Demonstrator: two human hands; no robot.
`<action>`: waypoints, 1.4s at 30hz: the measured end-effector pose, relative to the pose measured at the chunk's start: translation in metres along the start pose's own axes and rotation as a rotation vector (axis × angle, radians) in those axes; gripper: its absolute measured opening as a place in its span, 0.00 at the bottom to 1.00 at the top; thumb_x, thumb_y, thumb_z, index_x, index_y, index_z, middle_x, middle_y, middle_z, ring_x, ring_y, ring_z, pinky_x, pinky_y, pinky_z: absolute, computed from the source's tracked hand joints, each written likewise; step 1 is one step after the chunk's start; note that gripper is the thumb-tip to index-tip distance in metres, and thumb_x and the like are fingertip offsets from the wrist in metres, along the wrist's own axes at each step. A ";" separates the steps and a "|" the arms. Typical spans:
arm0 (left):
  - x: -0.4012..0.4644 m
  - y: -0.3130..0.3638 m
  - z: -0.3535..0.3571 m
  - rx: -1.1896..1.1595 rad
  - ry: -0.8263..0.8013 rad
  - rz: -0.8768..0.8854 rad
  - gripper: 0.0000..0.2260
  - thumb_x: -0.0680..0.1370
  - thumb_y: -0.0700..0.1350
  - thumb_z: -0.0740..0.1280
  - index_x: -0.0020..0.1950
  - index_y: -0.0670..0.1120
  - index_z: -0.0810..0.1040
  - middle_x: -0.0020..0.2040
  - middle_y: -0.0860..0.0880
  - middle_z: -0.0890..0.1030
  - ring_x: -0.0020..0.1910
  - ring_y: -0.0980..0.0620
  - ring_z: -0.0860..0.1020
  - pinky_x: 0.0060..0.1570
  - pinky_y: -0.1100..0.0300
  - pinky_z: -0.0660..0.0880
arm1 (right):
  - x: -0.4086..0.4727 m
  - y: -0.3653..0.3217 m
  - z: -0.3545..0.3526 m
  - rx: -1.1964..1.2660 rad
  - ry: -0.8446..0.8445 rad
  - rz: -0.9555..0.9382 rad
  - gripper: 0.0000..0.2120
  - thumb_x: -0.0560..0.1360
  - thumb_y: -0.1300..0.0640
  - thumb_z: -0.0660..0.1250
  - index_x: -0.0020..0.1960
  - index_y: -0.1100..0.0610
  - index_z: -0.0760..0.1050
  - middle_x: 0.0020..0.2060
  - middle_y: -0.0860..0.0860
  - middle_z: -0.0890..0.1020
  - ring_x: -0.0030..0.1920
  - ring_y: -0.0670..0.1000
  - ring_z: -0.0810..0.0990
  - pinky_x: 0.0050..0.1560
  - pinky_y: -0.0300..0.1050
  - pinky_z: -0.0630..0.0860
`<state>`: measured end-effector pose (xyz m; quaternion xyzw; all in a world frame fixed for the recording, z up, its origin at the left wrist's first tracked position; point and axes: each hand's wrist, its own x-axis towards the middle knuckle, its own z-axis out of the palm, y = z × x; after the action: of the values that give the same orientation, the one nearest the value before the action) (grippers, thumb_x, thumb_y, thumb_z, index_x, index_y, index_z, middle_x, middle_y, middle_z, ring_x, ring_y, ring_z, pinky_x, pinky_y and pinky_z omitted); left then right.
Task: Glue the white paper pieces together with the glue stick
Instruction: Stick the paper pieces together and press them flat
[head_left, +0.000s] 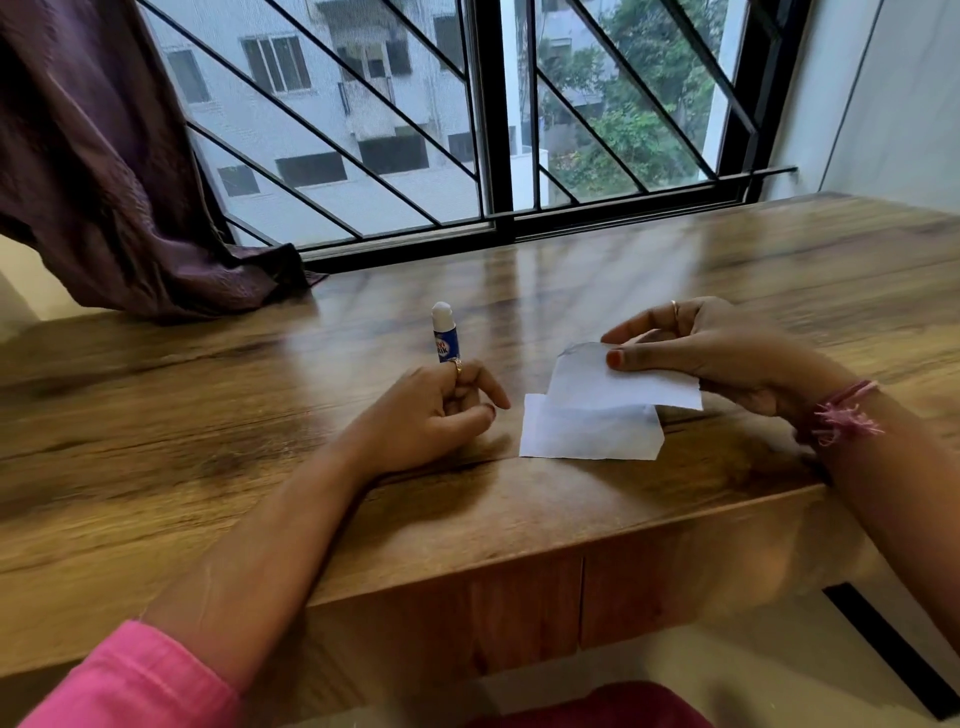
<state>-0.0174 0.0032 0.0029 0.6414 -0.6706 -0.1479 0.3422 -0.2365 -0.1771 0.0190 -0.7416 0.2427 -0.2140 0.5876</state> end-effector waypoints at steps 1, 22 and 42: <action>0.000 -0.001 -0.001 -0.012 0.003 -0.004 0.05 0.74 0.43 0.64 0.47 0.47 0.79 0.29 0.50 0.71 0.28 0.53 0.68 0.33 0.59 0.66 | 0.002 -0.003 0.000 -0.021 -0.018 0.001 0.25 0.54 0.50 0.79 0.49 0.57 0.83 0.46 0.59 0.85 0.45 0.56 0.82 0.45 0.48 0.80; -0.001 -0.010 -0.004 -0.081 -0.082 0.059 0.07 0.74 0.44 0.69 0.50 0.48 0.79 0.28 0.49 0.68 0.27 0.50 0.67 0.32 0.52 0.65 | 0.015 -0.010 0.022 -0.154 -0.182 0.019 0.24 0.54 0.49 0.79 0.47 0.57 0.83 0.43 0.58 0.86 0.42 0.56 0.84 0.41 0.46 0.82; -0.002 -0.010 -0.007 -0.127 -0.164 0.059 0.10 0.75 0.38 0.67 0.51 0.48 0.84 0.24 0.54 0.67 0.23 0.59 0.64 0.28 0.70 0.62 | 0.016 -0.008 0.023 -0.212 -0.176 0.003 0.19 0.58 0.50 0.78 0.47 0.55 0.83 0.40 0.55 0.86 0.38 0.51 0.85 0.32 0.37 0.79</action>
<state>-0.0052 0.0054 0.0015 0.5841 -0.7042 -0.2322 0.3302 -0.2094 -0.1677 0.0220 -0.8150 0.2126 -0.1204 0.5255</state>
